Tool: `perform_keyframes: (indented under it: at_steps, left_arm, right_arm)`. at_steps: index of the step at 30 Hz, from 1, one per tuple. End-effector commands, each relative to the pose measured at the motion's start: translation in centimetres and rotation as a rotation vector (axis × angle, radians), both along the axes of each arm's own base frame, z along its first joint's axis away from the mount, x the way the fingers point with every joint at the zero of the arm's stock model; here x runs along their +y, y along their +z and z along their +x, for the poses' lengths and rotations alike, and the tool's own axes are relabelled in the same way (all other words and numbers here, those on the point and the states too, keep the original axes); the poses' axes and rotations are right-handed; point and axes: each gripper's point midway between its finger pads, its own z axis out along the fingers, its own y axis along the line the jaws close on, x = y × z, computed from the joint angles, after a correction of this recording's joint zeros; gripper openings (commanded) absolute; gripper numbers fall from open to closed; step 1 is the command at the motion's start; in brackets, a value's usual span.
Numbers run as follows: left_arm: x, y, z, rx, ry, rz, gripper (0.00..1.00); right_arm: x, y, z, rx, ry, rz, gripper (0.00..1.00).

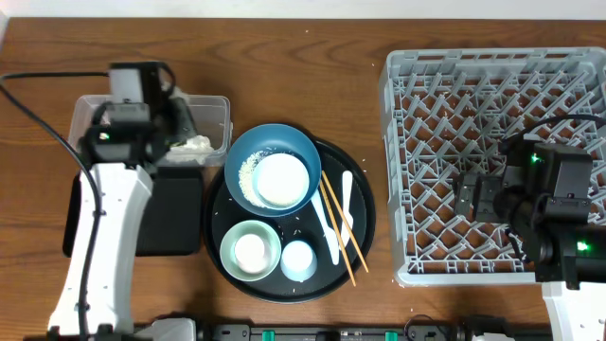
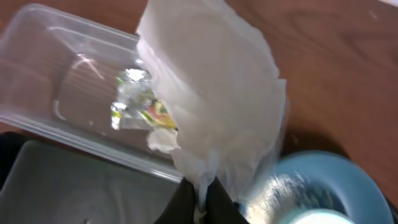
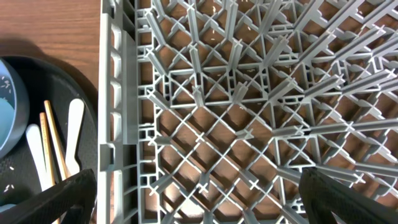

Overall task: Sort waste into correct bins and load items into the dishwasher rack
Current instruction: 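Carry the tissue left and release it into the clear container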

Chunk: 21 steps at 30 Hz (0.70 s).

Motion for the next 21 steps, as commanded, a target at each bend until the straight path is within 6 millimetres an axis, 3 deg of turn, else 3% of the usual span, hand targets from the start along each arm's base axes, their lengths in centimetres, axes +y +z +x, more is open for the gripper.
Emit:
perform_keyframes:
  at_steps: [1, 7, 10, 13, 17, 21]
  left_arm:
    - [1.5, -1.8, 1.1, 0.035, 0.067, -0.021, 0.06]
    - [1.7, -6.0, 2.2, 0.131, 0.072, -0.025, 0.11]
    - [1.7, -6.7, 2.4, 0.146, 0.073, -0.025, 0.35]
    - [1.7, -6.4, 2.4, 0.135, 0.072, -0.025, 0.59]
    - [1.6, -4.7, 1.3, 0.123, 0.07, -0.029, 0.65]
    - [1.1, -3.6, -2.8, 0.205, 0.085, -0.056, 0.73]
  right_arm:
    - [0.7, 0.7, 0.2, -0.017, 0.014, 0.027, 0.99]
    - [0.9, 0.7, 0.2, -0.016, 0.023, 0.039, 0.99]
    - [0.9, 0.6, 0.1, -0.011, 0.023, 0.039, 0.99]
    - [0.9, 0.6, 0.1, -0.011, 0.023, 0.039, 0.99]
    - [1.0, 0.6, 0.1, -0.012, 0.027, 0.043, 0.99]
    - [2.3, 0.6, -0.1, -0.006, 0.082, 0.092, 0.99]
